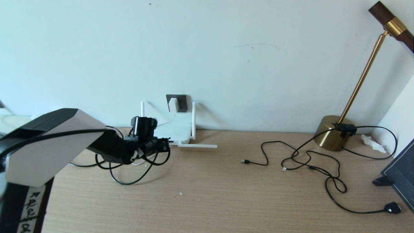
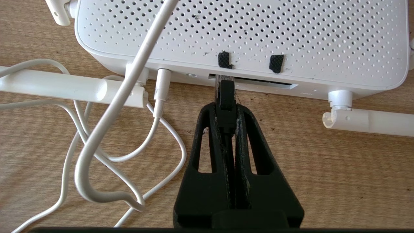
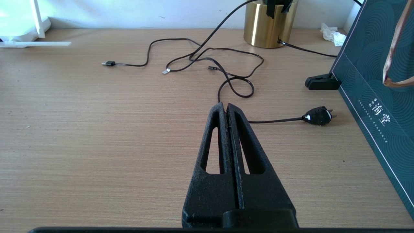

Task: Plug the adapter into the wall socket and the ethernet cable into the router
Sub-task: Plug cable into router interface

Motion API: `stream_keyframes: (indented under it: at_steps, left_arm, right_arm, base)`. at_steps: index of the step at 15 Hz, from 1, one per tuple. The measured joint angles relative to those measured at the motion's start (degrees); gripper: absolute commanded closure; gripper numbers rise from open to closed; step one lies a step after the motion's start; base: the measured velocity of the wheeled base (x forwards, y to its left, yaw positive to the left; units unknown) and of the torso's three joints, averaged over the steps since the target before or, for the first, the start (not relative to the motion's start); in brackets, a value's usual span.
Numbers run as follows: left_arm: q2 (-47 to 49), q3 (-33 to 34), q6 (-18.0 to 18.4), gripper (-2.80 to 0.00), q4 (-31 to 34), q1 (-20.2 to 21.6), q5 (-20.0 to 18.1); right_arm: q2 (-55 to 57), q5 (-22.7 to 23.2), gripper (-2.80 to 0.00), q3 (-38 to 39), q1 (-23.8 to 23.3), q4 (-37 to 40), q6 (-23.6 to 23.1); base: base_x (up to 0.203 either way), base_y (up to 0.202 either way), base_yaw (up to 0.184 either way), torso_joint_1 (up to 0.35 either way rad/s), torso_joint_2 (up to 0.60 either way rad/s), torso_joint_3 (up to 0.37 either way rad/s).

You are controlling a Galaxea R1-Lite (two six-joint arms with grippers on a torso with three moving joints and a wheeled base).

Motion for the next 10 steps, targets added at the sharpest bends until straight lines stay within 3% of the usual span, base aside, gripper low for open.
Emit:
stream_keyframes:
  at_steps: [10]
  left_arm:
    - [0.1,-0.4,0.1,0.0,0.1,0.1,0.0]
  right_arm:
    - [0.0,0.0,0.0,0.0,0.0,0.0,0.0]
  base:
    - [0.0,0.0,0.0,0.0,0.0,0.0]
